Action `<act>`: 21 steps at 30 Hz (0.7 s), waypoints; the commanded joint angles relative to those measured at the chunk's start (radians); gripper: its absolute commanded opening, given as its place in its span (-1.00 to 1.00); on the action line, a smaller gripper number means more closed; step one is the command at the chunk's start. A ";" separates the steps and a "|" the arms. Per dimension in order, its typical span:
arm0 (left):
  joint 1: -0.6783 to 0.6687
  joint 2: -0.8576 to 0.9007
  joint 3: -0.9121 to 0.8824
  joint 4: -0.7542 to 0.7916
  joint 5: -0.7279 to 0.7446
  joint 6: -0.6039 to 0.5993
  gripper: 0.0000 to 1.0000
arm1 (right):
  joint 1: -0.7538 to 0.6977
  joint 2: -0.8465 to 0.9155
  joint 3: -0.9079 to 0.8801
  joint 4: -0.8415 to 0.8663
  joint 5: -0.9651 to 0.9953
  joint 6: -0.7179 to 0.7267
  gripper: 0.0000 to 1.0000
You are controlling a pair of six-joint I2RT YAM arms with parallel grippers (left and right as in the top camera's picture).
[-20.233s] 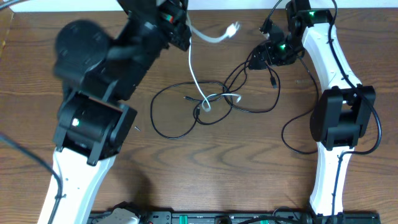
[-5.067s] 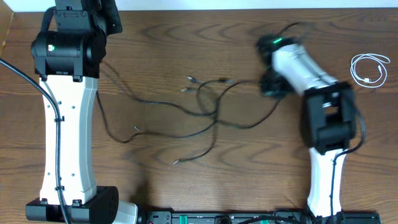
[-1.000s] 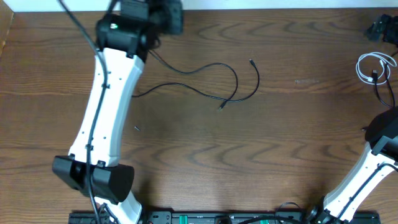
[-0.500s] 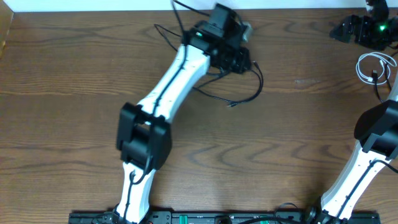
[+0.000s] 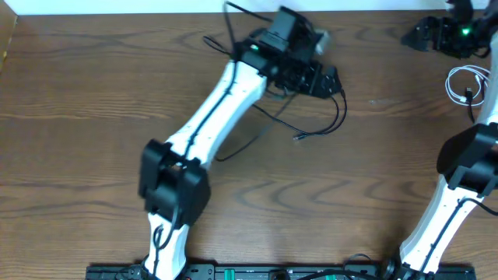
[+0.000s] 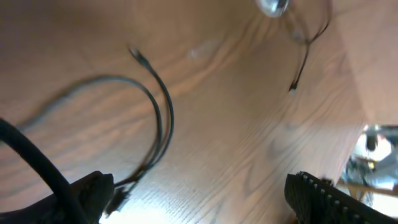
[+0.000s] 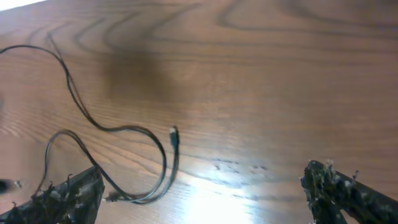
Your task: Untangle cables
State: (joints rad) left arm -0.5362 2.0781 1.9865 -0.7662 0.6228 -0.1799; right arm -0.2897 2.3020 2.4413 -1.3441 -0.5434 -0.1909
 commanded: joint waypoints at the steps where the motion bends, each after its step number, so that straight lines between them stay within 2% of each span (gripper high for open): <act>1: 0.025 -0.096 0.022 -0.005 0.009 0.006 0.89 | 0.058 -0.039 0.018 0.015 0.079 0.068 0.98; 6: 0.029 -0.117 0.022 -0.046 -0.051 0.006 0.90 | 0.113 -0.039 0.018 0.029 0.098 0.092 0.98; 9: 0.005 -0.102 0.011 -0.127 -0.251 0.006 0.90 | 0.128 -0.039 0.018 0.036 0.100 0.093 0.99; 14: -0.086 -0.014 -0.037 -0.183 -0.748 0.006 0.91 | 0.109 -0.039 0.018 0.054 0.100 0.101 0.98; 17: -0.129 0.044 -0.048 -0.184 -0.912 0.006 0.91 | 0.085 -0.039 0.018 0.046 0.099 0.109 0.97; 21: -0.162 0.090 -0.047 -0.182 -1.000 0.006 0.91 | 0.059 -0.039 0.018 0.040 0.083 0.120 0.98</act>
State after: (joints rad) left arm -0.6884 2.1582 1.9400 -0.9421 -0.1783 -0.1795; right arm -0.2115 2.3020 2.4413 -1.2987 -0.4519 -0.0929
